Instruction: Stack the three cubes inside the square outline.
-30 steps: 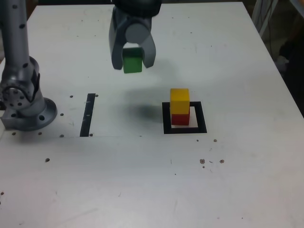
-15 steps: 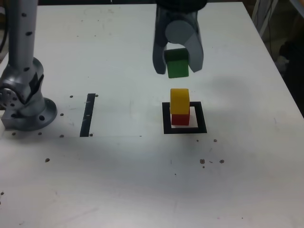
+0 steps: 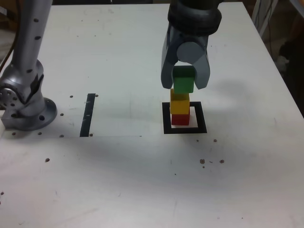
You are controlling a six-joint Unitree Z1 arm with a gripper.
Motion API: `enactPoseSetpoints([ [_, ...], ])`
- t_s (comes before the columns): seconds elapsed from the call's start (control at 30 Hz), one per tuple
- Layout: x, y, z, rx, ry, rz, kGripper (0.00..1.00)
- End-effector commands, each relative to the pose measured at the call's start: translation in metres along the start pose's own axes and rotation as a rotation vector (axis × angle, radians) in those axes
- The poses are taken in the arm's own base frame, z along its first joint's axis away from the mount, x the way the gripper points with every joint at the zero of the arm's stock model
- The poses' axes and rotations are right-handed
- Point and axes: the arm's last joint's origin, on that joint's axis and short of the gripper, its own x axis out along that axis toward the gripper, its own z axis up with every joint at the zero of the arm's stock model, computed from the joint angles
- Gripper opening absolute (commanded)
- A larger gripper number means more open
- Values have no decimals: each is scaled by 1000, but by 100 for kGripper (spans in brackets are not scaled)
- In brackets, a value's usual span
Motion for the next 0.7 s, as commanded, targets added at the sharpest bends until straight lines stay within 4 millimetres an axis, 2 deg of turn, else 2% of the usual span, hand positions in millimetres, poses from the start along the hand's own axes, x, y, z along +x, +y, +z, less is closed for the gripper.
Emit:
enactPoseSetpoints([
  [0.0,2,1,0,-1,8,-1,27],
  [0.67,21,12,6,-10,53,-15,27],
])
